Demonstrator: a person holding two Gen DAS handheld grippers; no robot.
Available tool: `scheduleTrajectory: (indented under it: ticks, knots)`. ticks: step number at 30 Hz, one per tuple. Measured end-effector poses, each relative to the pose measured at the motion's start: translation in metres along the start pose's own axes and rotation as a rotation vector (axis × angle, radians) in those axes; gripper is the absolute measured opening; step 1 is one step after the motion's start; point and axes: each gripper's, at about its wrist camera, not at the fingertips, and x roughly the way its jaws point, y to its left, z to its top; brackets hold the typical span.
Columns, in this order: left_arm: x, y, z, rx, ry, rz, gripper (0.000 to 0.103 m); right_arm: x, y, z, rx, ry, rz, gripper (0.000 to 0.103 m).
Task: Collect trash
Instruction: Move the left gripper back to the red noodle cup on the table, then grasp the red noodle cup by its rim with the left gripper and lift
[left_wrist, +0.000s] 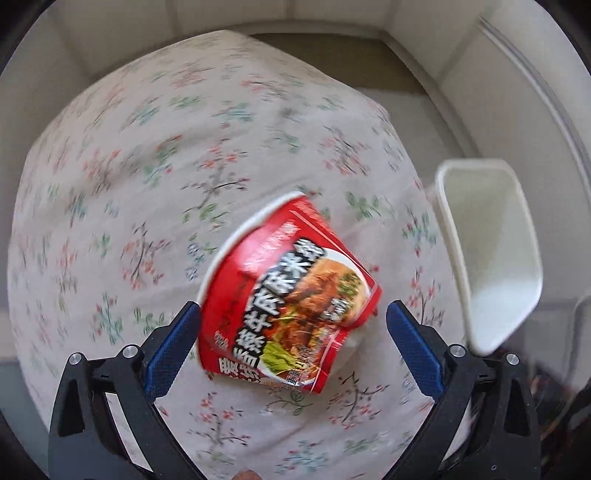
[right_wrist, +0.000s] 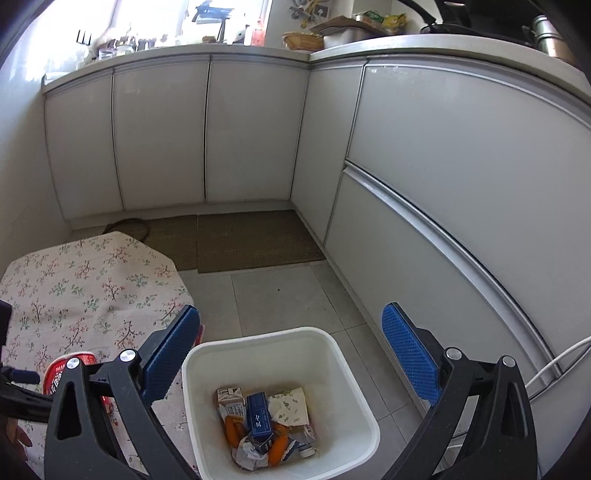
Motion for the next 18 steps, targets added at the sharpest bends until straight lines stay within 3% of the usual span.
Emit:
scheduleTrajectory:
  ticks: [5,6,8,9,11,13,18]
  knots:
    - [0.014,-0.017,0.002,0.149,0.033,0.061,0.096,0.009,-0.001,0.0,0.029,0.047,0.022,0.096]
    - [0.018,-0.021,0.001,0.183,0.036,0.103,0.096,0.01,0.0,0.0,0.033,0.056,0.029,0.096]
    - [0.024,-0.022,-0.003,0.21,0.02,0.148,0.096,0.013,0.004,0.0,0.036,0.074,0.048,0.096]
    - [0.023,-0.019,-0.004,0.198,0.01,0.134,0.095,0.013,0.007,0.0,0.034,0.08,0.055,0.096]
    - [0.015,-0.003,-0.007,0.12,-0.031,0.061,0.09,0.014,0.012,-0.001,0.026,0.088,0.066,0.096]
    - [-0.001,0.023,-0.008,-0.013,-0.086,-0.066,0.081,0.014,0.016,-0.002,0.017,0.09,0.071,0.096]
    - [-0.027,0.106,-0.026,-0.419,-0.174,-0.38,0.056,0.014,0.029,-0.002,0.011,0.108,0.095,0.096]
